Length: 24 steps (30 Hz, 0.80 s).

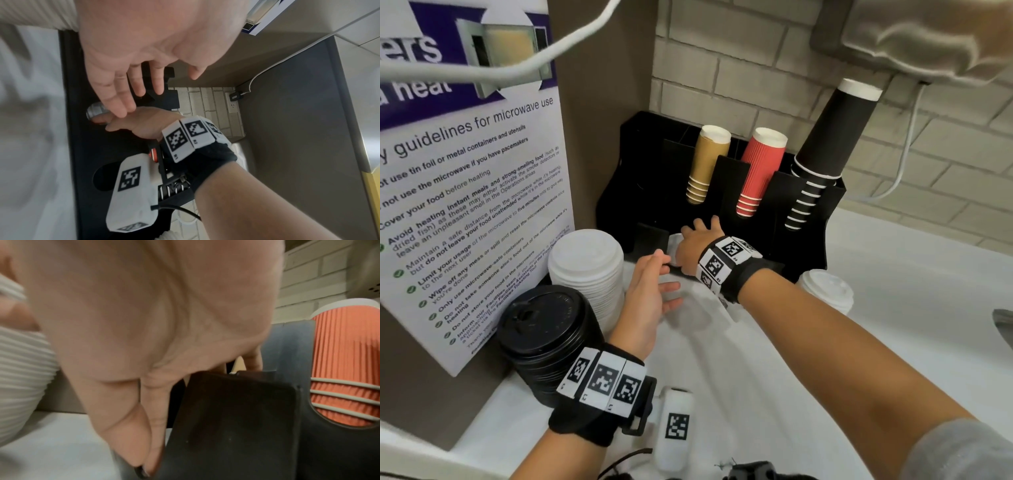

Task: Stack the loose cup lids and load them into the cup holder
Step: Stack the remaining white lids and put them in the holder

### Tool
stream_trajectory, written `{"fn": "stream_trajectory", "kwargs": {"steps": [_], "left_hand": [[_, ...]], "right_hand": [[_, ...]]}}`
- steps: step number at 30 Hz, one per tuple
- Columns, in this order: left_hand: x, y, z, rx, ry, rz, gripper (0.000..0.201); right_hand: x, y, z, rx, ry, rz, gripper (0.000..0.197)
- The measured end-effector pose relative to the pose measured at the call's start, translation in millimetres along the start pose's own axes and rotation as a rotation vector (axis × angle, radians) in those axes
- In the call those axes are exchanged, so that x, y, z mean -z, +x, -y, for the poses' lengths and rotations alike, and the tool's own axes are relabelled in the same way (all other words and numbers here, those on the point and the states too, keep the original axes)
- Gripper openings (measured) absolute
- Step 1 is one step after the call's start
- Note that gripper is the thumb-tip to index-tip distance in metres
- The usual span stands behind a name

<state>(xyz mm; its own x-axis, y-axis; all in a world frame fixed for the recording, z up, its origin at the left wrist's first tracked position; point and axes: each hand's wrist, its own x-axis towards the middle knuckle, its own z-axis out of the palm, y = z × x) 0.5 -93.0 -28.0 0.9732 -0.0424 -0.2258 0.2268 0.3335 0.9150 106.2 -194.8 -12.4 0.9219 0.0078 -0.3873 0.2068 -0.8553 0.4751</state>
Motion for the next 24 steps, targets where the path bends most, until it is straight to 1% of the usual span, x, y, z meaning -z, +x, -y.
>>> {"fn": "stream_trajectory", "kwargs": {"steps": [3,5,7,8,10,11,12,13,15,16,18,20,24], "left_hand": [[1.0,-0.7,-2.5,-0.009,0.001,0.0,0.027],[2.4,-1.0,-3.6,-0.013,-0.002,0.009,0.028],[4.3,-1.2,-4.2,-0.013,0.0,0.02,0.028],[5.5,-1.1,-4.1,-0.013,0.003,0.026,0.028],[7.8,-0.8,-2.9,-0.012,0.018,0.034,0.028],[8.9,-0.8,-2.1,-0.009,0.026,0.036,0.027],[9.5,-0.5,-1.4,-0.004,0.033,0.037,0.027],[9.9,-0.5,-0.7,0.003,0.039,0.04,0.027],[9.3,-0.8,0.6,0.018,0.048,0.052,0.027],[8.2,-1.1,1.0,0.021,0.052,0.062,0.028],[5.2,-2.5,1.8,0.027,0.058,0.081,0.029],[1.4,-3.7,2.7,0.035,0.067,0.099,0.032],[-5.2,-5.5,3.9,0.037,0.101,0.135,0.034]], "right_hand": [[1.6,-1.7,2.8,0.004,-0.004,-0.011,0.057],[3.1,-13.6,-1.3,0.034,0.12,-0.102,0.045],[2.8,-34.2,-15.5,0.083,0.372,-0.286,0.034],[1.0,-47.4,-26.2,0.087,0.539,-0.382,0.032],[-10.3,-76.7,-54.0,0.018,0.831,-0.544,0.032],[-20.9,-91.7,-69.0,-0.055,0.915,-0.599,0.032],[-34.5,-106.8,-82.7,-0.148,0.968,-0.622,0.031],[-49.7,-121.4,-94.2,-0.254,1.017,-0.607,0.03],[-79.2,-147.2,-108.3,-0.457,1.108,-0.501,0.034],[-90.8,-155.7,-110.8,-0.527,1.137,-0.457,0.038],[-106.3,-162.6,-110.3,-0.594,1.195,-0.443,0.047],[-114.9,-160.0,-106.8,-0.607,1.243,-0.49,0.052],[-125.7,-149.1,-100.4,-0.63,1.265,-0.598,0.051]]}}
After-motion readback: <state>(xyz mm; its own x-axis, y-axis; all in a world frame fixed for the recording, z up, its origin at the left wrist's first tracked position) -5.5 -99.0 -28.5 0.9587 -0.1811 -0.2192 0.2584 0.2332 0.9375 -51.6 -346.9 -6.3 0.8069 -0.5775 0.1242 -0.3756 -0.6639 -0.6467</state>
